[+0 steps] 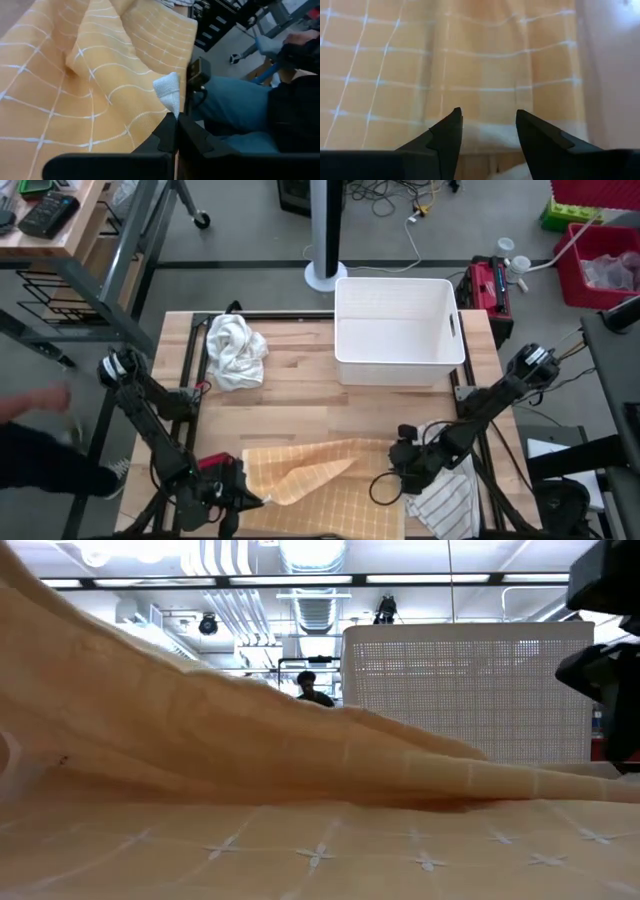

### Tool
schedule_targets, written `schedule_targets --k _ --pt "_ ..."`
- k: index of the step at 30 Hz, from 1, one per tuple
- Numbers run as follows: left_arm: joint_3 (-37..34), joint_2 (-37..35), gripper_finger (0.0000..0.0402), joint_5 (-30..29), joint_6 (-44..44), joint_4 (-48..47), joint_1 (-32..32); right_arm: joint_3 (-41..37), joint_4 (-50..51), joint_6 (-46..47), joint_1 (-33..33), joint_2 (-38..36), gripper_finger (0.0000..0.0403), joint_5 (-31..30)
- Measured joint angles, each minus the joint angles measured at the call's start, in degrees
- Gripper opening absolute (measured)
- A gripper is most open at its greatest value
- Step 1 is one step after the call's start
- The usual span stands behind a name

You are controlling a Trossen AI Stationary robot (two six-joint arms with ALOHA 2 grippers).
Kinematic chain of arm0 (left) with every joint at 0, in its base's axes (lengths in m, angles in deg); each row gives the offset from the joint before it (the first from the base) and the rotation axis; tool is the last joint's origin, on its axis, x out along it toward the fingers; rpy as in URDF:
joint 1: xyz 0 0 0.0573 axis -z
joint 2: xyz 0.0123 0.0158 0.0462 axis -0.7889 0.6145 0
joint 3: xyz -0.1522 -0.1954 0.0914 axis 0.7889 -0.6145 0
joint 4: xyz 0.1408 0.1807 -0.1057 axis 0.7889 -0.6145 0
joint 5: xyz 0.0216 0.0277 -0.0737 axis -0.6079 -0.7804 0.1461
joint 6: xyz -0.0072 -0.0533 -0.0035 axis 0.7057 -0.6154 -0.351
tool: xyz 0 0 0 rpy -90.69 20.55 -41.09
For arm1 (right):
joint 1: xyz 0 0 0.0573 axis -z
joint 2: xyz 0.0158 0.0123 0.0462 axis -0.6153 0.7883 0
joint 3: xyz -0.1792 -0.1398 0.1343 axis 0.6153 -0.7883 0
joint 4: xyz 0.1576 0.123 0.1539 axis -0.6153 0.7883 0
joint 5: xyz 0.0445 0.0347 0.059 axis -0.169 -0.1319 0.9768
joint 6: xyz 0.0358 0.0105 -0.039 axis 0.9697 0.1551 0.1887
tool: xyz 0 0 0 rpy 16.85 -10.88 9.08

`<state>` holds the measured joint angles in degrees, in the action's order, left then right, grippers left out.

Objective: Fold towel
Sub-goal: Fold the yellow kitchen towel

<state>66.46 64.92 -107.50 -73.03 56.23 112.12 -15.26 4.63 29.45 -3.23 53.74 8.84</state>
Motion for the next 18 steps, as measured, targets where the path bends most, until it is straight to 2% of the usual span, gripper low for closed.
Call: schedule_targets --k 6,12,18 --pt "0.0 0.0 0.0 -0.2 1.2 3.8 1.3 2.1 0.9 -4.2 2.9 1.0 0.0174 -0.1" --pt "0.0 0.0 0.0 -1.2 1.2 3.9 1.4 2.8 -8.0 -12.9 5.4 2.4 0.0171 1.8" --pt "0.0 0.0 0.0 -1.6 1.2 4.1 2.0 2.7 -9.4 -15.9 8.1 6.2 0.0161 2.1"
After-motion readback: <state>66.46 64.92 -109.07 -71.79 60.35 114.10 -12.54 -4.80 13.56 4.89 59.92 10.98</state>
